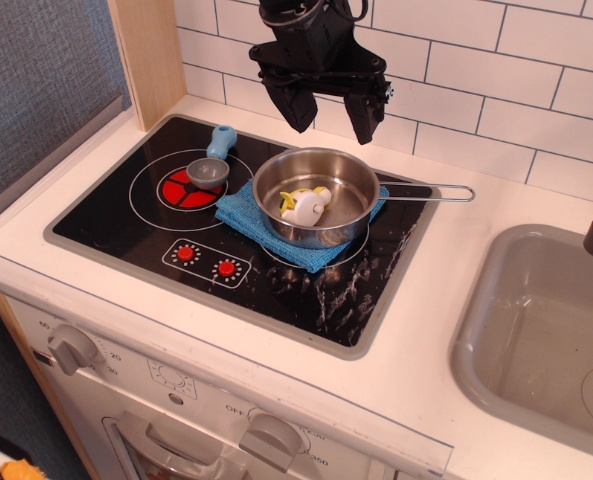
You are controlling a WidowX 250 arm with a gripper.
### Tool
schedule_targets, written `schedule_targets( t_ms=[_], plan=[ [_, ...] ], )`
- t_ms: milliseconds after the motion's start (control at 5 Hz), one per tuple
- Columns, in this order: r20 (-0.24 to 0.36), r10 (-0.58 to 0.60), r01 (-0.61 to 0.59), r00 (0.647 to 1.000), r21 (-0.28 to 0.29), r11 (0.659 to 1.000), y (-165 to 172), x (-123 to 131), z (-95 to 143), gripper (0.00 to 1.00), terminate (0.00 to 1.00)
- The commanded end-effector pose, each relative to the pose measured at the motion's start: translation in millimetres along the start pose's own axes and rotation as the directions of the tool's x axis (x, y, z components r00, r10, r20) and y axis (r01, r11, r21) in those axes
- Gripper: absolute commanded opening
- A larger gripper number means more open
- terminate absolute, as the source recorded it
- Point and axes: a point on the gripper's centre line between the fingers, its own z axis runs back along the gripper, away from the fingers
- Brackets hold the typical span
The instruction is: Place the white vegetable to the left of the blue spoon.
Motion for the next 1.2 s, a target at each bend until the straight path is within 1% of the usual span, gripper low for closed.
schedule_targets(
  t_ms=[0,200,400,800,1000],
  plan=[
    [0.0,0.0,0.0,1.0,0.0,1.0,0,0,0,1.0,0.0],
    [-0.001,0.025,-0.025,1.0,-0.002,1.0,10,-8,-4,1.0,0.0],
    [-0.034,0.027,-0.027,0.999,0.008,1.0,15,-13,-10,1.0,0.0],
    [-0.131,0.006,-0.004,0.991,0.017,1.0,24,-24,-33,1.0,0.0],
    [-0.175,-0.011,0.014,0.985,0.016,1.0,22,-29,-49,1.0,0.0]
  ],
)
